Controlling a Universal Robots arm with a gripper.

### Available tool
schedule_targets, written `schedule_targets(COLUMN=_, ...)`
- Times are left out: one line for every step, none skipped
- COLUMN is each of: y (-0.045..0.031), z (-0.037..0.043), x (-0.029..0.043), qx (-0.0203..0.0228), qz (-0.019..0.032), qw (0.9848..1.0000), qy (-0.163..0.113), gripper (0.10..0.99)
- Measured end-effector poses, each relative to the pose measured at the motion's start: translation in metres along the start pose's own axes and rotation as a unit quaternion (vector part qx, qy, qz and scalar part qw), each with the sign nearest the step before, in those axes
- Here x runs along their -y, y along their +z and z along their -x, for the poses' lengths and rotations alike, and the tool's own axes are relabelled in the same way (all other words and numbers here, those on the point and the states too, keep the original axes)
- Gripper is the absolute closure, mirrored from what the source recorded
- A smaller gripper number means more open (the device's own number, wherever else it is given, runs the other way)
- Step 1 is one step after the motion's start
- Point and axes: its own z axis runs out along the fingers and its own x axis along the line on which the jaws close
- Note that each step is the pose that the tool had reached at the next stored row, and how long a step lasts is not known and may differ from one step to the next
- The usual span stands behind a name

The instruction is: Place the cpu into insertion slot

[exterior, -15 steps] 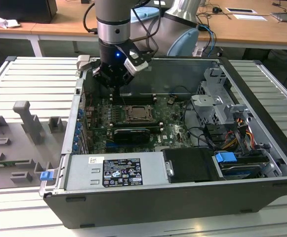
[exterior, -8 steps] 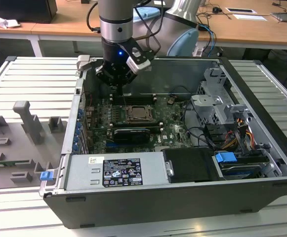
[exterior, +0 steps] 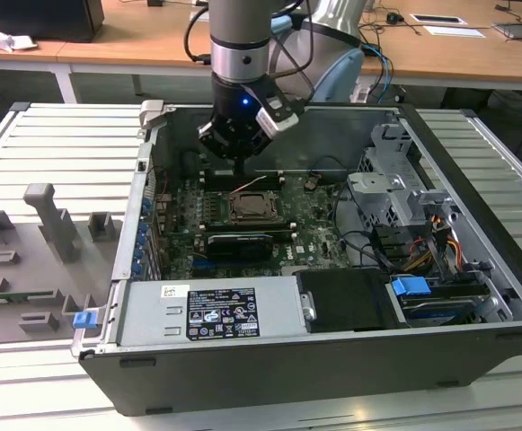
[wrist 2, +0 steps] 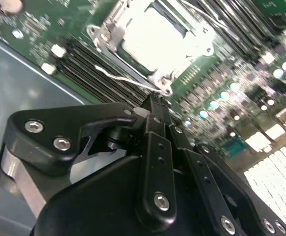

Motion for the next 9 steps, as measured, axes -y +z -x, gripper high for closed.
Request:
schedule_targets(y=0.0006, z=0.0015, x=0.0002, qx=0.0001, qz=0.0000, qw=1.0000, qy=0.003, gripper=0.980)
schedule_targets(y=0.0008, z=0.0021, x=0.0004, qx=0.0001, qz=-0.0001, qw=1.0000, qy=0.005, gripper=0.980)
schedule_targets(y=0.0013, z=0.0022, x=0.0006, qx=0.0002, qz=0.0005, qw=1.0000, qy=0.007, gripper=0.980)
schedule_targets(y=0.0018, z=0.0022, x=0.0006, qx=0.0005, qz=0.0024, qw=1.0000, qy=0.009, gripper=0.980)
schedule_targets(y=0.0028, z=0.0022, x=0.0005, qx=0.0009, qz=0.0040, qw=0.9999, qy=0.011, gripper=0.980)
schedule_targets(y=0.0038, z=0.0022, x=0.0006, qx=0.0009, qz=0.0040, qw=0.9999, qy=0.014, gripper=0.980)
schedule_targets(y=0.0046, z=0.0022, x=0.0006, qx=0.0010, qz=0.0040, qw=0.9998, qy=0.020, gripper=0.980)
schedule_targets(y=0.0058, z=0.0022, x=0.0006, qx=0.0014, qz=0.0043, qw=0.9995, qy=0.033, gripper=0.980)
schedule_targets(y=0.0071, z=0.0025, x=0.0007, qx=0.0017, qz=0.0052, qw=0.9990, qy=0.044, gripper=0.980)
